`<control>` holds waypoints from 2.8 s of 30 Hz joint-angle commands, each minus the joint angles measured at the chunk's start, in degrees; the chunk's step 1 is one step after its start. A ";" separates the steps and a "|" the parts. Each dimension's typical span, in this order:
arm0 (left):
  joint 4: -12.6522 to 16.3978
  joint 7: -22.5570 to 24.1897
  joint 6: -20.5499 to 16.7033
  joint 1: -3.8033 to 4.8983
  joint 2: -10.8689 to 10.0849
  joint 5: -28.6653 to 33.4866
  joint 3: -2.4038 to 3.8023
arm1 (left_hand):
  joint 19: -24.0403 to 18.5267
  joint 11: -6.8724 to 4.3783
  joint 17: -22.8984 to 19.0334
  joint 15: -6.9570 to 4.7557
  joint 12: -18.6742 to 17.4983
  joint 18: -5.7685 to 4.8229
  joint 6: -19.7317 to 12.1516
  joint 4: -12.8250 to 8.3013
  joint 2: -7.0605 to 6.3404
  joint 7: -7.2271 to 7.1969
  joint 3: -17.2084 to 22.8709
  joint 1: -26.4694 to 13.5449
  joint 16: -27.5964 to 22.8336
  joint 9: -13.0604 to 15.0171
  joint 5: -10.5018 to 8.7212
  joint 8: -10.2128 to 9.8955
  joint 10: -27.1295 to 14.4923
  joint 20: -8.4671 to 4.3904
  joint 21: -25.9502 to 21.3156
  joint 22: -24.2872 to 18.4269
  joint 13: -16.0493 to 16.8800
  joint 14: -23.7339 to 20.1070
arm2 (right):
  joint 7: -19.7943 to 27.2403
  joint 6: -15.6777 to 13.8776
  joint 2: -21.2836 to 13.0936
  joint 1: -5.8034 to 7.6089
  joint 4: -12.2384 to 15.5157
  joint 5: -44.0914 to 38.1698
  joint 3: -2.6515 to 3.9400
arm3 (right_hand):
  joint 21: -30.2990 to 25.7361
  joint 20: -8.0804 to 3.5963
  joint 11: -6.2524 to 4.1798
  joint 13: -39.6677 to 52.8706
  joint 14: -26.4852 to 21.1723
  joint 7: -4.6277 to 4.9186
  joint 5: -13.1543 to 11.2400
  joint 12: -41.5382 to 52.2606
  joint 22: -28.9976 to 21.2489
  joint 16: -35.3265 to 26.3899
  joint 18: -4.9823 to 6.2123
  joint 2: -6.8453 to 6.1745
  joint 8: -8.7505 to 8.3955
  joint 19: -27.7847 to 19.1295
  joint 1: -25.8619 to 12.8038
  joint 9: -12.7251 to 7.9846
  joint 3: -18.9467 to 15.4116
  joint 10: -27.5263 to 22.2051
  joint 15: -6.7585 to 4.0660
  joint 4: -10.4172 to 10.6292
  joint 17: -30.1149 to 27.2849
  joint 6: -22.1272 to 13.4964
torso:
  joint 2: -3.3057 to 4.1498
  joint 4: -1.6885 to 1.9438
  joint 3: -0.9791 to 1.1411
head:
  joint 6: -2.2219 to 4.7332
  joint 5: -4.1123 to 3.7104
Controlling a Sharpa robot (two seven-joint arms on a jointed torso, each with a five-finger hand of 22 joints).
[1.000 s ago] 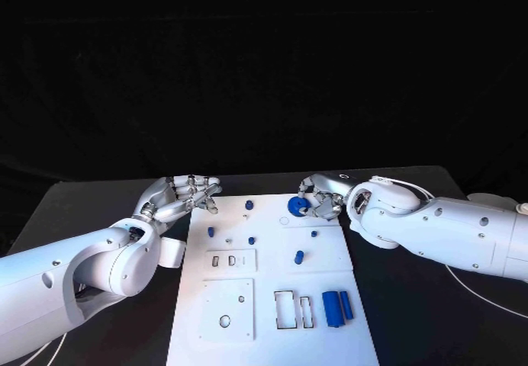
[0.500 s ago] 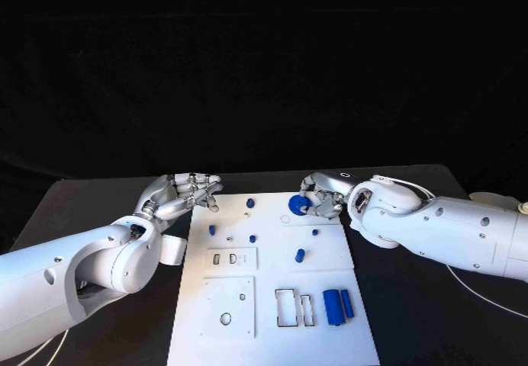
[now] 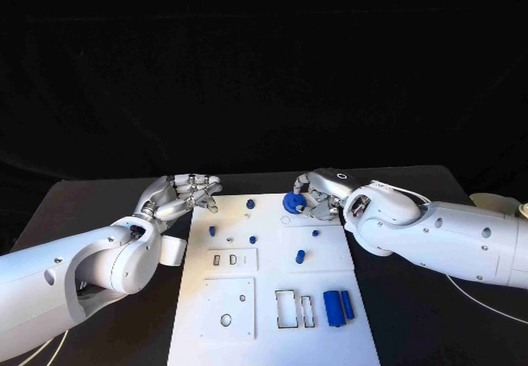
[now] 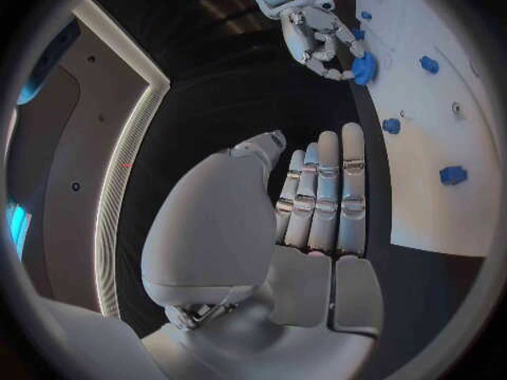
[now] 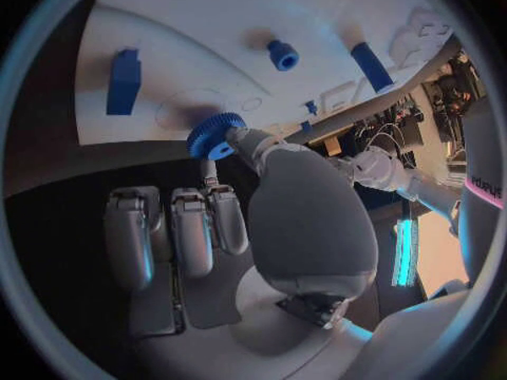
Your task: Assemble the parts on the task board
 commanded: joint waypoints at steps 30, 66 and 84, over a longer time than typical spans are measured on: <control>-0.19 0.40 0.98 0.07 0.52 0.24 0.05 | -0.65 0.18 0.03 -0.08 -0.23 0.59 -0.51 -0.02 0.25 0.01 0.50 0.21 0.41 0.09 -0.27 -0.47 -0.45 0.16 0.52 0.23 0.02 -0.45 | -2.38 -2.35 9.23 -1.55 1.34 -5.26 -0.36 | 0.11 -0.44 -0.15 7.85 5.38 -2.48 -2.18 -0.10 11.43 0.18 -0.60 -0.96 -1.48 3.26 -3.14 -0.57 0.66 0.57 -0.24 0.50 12.23 3.34 | 0.17 0.10 0.00 | -0.76 1.69; -0.30 0.29 1.10 0.08 0.59 0.25 0.05 | -0.81 0.22 0.02 -0.04 -0.25 0.59 -0.63 -0.04 0.19 0.04 0.55 0.14 0.44 0.11 -0.29 -0.54 -0.58 0.19 0.73 0.37 0.00 -0.48 | -5.23 -4.39 14.06 -3.03 -3.18 -9.33 -0.43 | 0.23 -0.38 -0.04 7.79 5.38 -2.39 -2.38 -0.19 11.59 0.18 -0.64 -1.18 -1.80 3.37 -3.70 -0.65 0.57 0.49 -0.15 0.67 12.23 3.28 | 0.06 -0.04 -0.03 | -1.19 2.34; -0.27 0.04 1.16 0.09 0.56 0.25 0.05 | -0.81 0.22 0.02 -0.04 -0.25 0.59 -0.63 -0.04 0.19 0.04 0.55 0.14 0.44 0.11 -0.29 -0.54 -0.58 0.19 0.73 0.37 0.00 -0.48 | -5.38 -3.66 14.85 -3.02 -3.54 -9.89 -0.42 | 0.25 -0.33 -0.01 7.68 5.38 -2.38 -2.72 -0.32 11.64 0.18 -0.66 -1.34 -1.96 3.40 -4.11 -0.68 0.46 0.38 -0.12 0.84 12.24 3.42 | 0.09 -0.02 0.00 | -1.10 2.11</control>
